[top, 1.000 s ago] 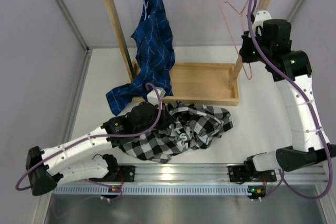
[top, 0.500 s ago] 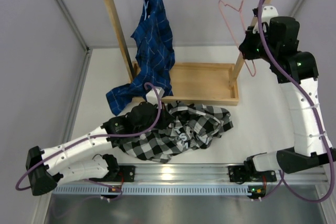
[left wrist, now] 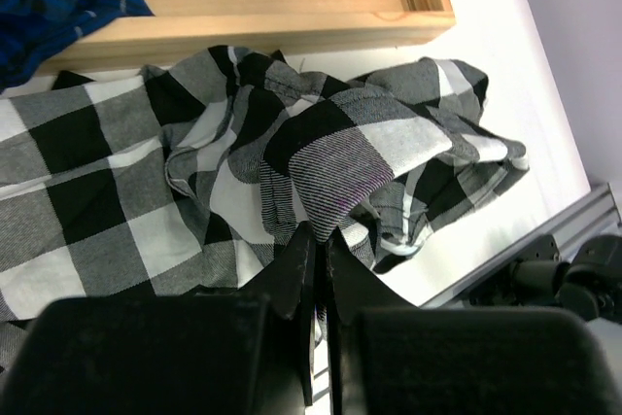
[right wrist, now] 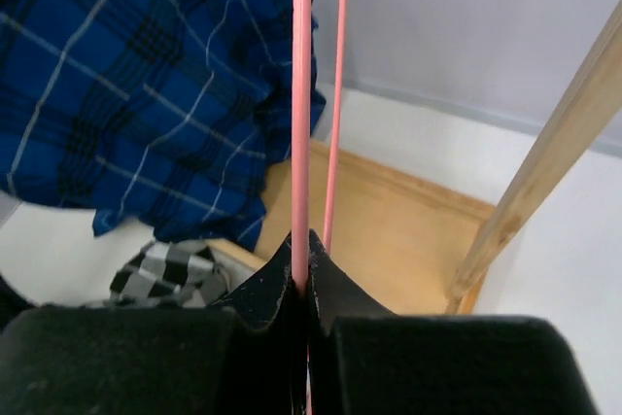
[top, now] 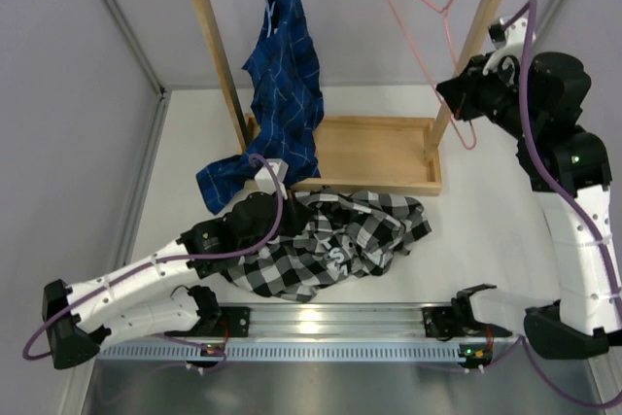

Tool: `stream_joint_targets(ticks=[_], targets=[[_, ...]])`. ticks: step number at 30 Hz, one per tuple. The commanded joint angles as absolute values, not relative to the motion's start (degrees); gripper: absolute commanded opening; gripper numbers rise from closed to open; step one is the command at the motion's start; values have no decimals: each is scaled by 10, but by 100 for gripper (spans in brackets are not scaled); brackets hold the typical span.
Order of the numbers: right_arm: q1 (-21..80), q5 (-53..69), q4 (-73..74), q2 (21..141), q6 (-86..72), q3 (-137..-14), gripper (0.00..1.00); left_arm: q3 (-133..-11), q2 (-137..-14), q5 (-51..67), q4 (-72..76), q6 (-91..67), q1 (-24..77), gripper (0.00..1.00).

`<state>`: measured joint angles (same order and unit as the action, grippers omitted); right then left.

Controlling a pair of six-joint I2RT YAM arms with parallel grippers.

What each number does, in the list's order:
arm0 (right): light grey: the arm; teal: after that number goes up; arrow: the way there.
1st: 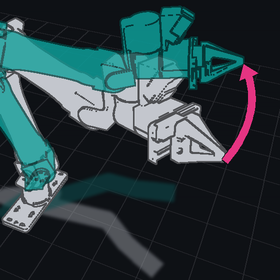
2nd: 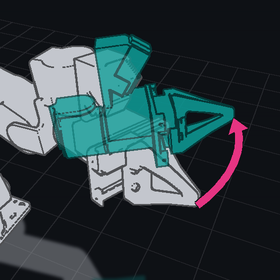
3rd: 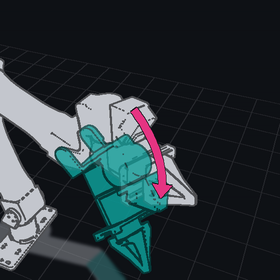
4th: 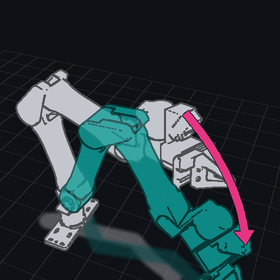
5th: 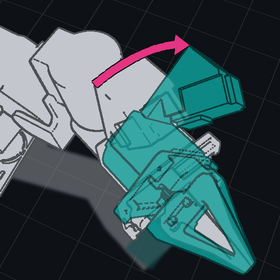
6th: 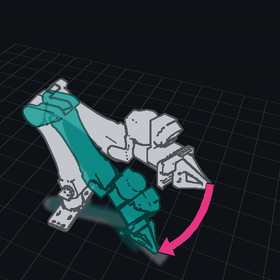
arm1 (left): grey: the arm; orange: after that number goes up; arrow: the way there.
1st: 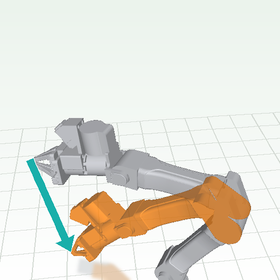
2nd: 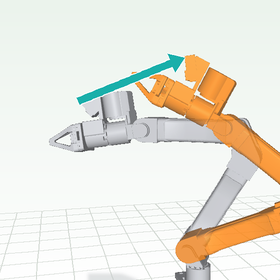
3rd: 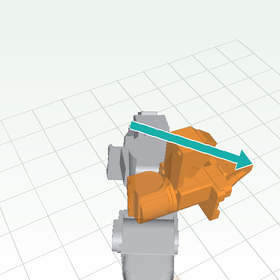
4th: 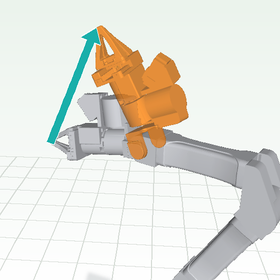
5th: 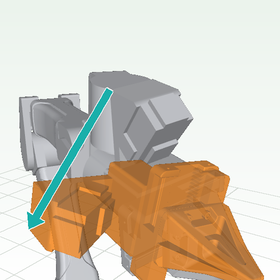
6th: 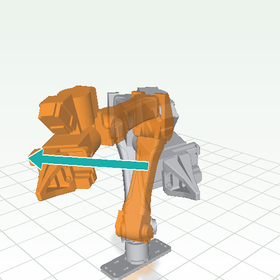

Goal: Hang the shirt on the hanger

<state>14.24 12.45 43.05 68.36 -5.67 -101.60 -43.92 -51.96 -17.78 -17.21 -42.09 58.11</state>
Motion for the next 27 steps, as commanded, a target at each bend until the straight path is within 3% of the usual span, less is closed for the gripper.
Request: stream_joint_targets(ticks=[1,7,13,27], targets=[[134,177,394,603,-68,-936,0,-433,-504,-231,-158,-450,579,0],[136,333,455,438,-37,-756,0,-469,-560,-228,-161,-467,547,0],[188,325,508,290,-55,-659,0,-475,-619,-90,-92,-515,447,0],[286,260,613,212,-116,-561,0,-500,-687,-6,-15,-555,400,0]])
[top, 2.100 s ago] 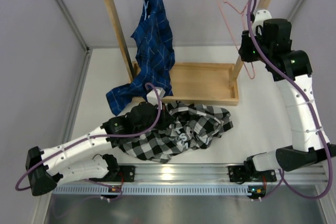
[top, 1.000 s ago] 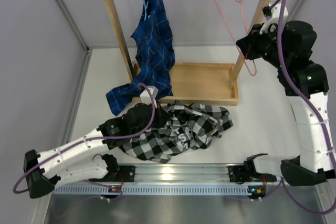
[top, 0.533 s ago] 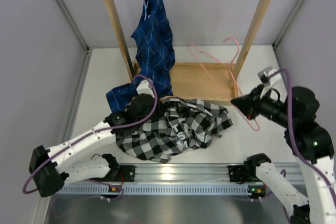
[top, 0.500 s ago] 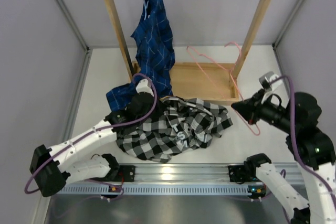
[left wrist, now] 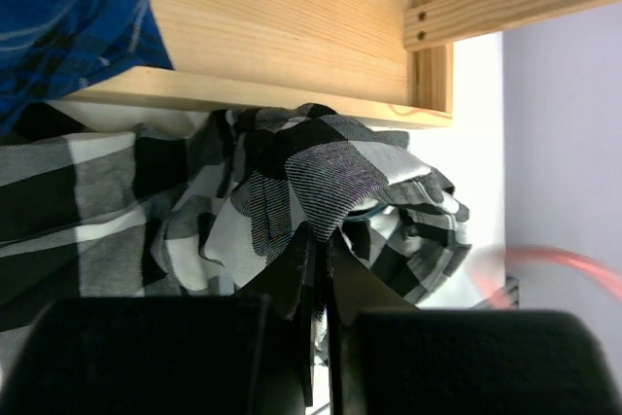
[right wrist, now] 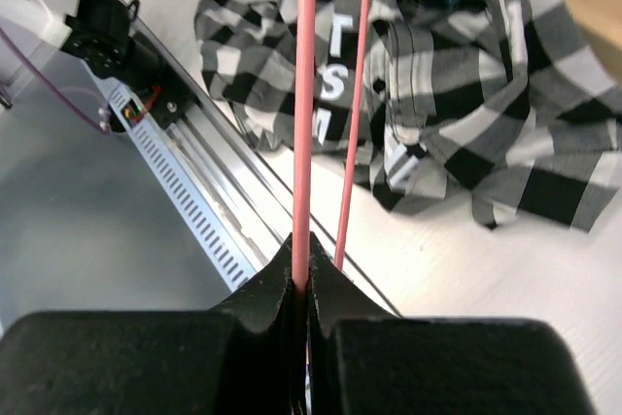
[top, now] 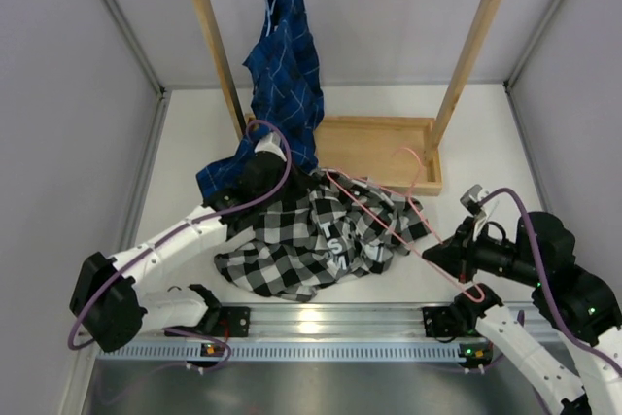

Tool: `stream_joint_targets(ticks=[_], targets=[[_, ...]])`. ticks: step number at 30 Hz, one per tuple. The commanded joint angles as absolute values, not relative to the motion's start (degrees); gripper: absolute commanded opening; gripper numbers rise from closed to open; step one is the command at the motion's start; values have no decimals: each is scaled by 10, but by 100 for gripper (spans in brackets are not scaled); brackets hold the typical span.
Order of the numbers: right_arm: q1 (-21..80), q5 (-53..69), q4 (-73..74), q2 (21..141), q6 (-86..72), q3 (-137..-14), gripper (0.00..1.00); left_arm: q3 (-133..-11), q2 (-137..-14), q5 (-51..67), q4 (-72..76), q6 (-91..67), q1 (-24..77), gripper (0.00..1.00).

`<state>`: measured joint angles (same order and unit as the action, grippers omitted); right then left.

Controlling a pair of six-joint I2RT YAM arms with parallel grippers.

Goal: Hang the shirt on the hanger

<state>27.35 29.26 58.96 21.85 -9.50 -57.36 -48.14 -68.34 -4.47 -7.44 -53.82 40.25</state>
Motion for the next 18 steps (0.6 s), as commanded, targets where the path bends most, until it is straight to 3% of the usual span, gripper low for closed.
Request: stream_joint_targets(ticks=[1,8,18], targets=[[287,246,613,213,-119,-558,0,-499,-688,-3,-11,-555,400,0],[289,227,596,253,-121,-548,0,-477,-669,63,27,-563,403,0],[296,358,512,297,-117,-489,0,-484,-664,107,35,-502,410,0]])
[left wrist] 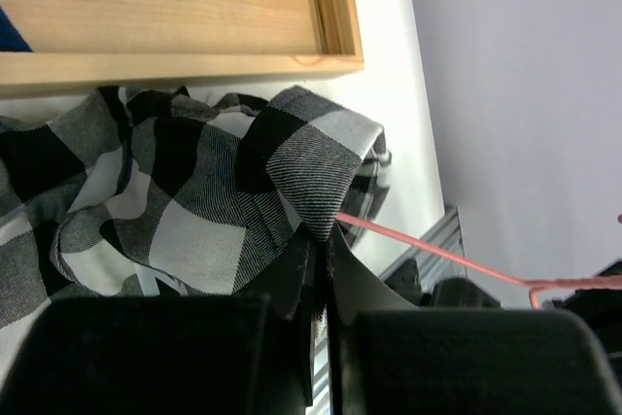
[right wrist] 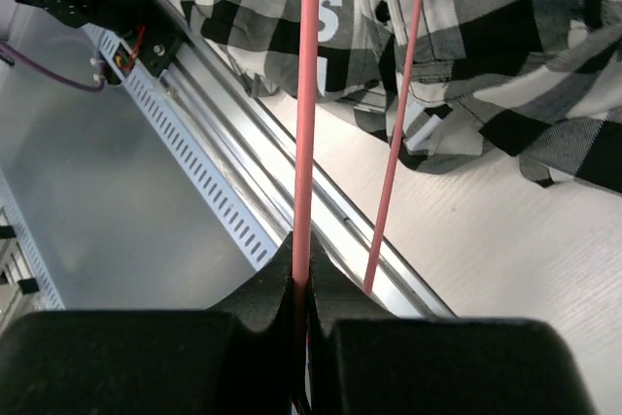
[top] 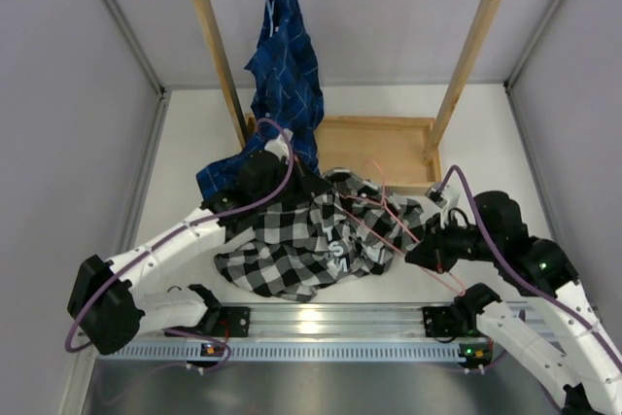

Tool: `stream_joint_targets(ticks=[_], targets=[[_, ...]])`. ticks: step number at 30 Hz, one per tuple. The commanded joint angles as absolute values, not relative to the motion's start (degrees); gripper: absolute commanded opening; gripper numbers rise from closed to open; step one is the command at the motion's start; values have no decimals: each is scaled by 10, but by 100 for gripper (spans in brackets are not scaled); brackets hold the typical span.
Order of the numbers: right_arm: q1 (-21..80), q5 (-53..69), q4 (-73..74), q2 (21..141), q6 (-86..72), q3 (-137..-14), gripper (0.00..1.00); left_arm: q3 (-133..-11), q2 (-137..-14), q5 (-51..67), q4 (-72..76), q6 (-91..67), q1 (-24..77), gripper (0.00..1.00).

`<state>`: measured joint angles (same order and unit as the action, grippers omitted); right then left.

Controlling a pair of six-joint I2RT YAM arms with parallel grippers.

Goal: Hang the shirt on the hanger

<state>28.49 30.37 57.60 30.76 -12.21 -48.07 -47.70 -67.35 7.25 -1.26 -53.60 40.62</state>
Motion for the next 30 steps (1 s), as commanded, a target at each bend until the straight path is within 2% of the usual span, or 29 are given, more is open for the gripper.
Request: stream_joint_targets(ticks=[1,3,7,9,13,17,23,30], targets=[[299,365,508,295,-114,-488,0,-496,-671,139,35,-492,412,0],[302,403,486,294,-113,-479,0,-509,-673,159,26,-459,437,0],[302,474,413,296,-133,-440,0,-550,-631,84,-28,-371,546,0],[302,502,360,289,-141,-431,0,-566,-612,88,-48,-353,588,0],[302,491,274,270,-158,-429,0,-612,-581,82,-79,-312,656,0],[302,511,184,244,-181,-420,0,-652,-569,15,-120,-294,729,0],[302,510,89,223,-222,-399,0,-698,-581,-47,-196,-251,777,0],[302,511,30,209,-257,-348,0,-718,-588,-256,-280,-250,784,0]])
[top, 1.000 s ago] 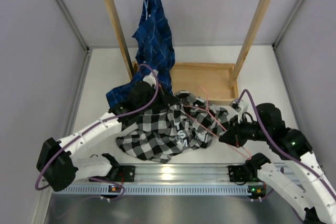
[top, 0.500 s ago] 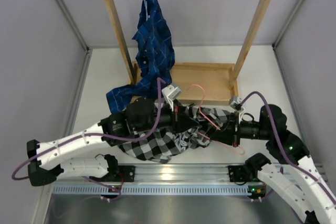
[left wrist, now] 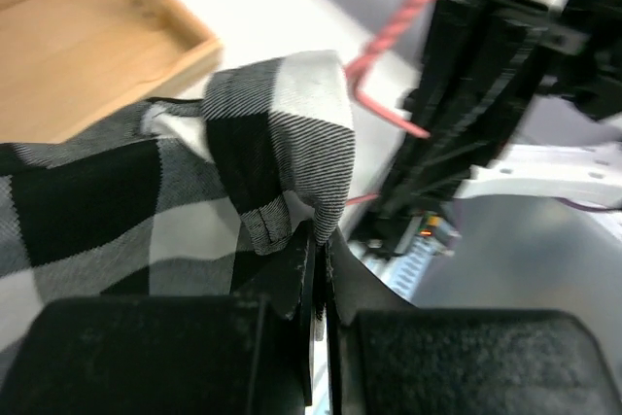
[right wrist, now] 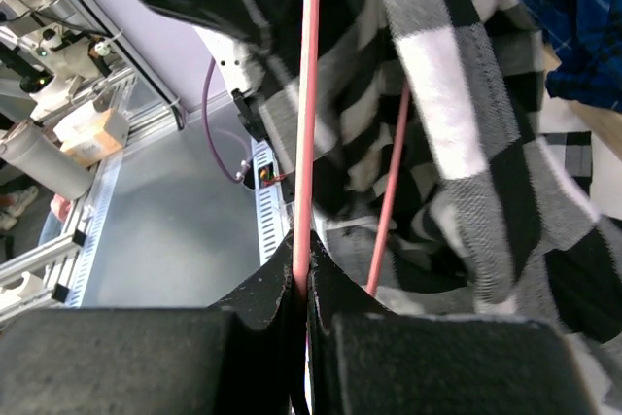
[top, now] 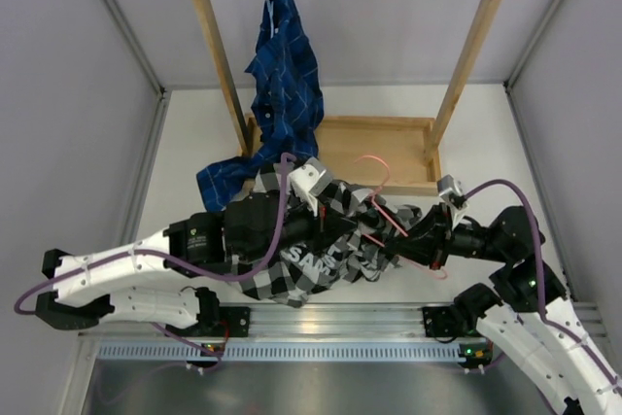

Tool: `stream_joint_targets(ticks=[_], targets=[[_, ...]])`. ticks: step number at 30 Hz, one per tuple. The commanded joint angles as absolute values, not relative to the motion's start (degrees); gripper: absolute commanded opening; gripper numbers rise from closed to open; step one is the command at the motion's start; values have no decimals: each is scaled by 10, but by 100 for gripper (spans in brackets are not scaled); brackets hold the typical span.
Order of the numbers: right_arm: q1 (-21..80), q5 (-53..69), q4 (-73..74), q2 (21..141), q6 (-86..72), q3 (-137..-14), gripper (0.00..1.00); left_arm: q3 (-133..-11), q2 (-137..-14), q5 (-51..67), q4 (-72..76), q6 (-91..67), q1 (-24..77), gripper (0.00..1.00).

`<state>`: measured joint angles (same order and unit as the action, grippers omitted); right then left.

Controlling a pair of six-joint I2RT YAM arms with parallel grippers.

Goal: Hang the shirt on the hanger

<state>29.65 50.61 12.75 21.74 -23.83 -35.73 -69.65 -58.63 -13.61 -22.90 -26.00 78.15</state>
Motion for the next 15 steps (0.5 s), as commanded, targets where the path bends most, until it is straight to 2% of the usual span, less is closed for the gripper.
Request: stream_joint_targets(ticks=[1,8,9,10,11,12,13,14,15], targets=[[304,512,26,209,-259,-344,0,-724,-593,-264,-285,-245,784,0],[303,467,-45,210,-279,-304,0,-809,-664,-214,-333,-196,801,2],[303,460,-53,207,-278,-299,0,-811,-664,-212,-334,-185,803,12],[304,454,-57,204,-279,-295,0,-814,-663,-208,-333,-179,805,28],[303,440,-61,193,-278,-292,0,-819,-657,-203,-334,-171,805,44],[303,432,-66,186,-278,-283,0,-823,-652,-200,-336,-152,805,70],[304,417,-78,179,-280,-277,0,-829,-650,-200,-343,-140,805,83],[304,408,-85,164,-281,-271,0,-844,-641,-221,-347,-125,805,96],[303,401,-90,155,-283,-260,0,-852,-637,-246,-352,-90,805,98]])
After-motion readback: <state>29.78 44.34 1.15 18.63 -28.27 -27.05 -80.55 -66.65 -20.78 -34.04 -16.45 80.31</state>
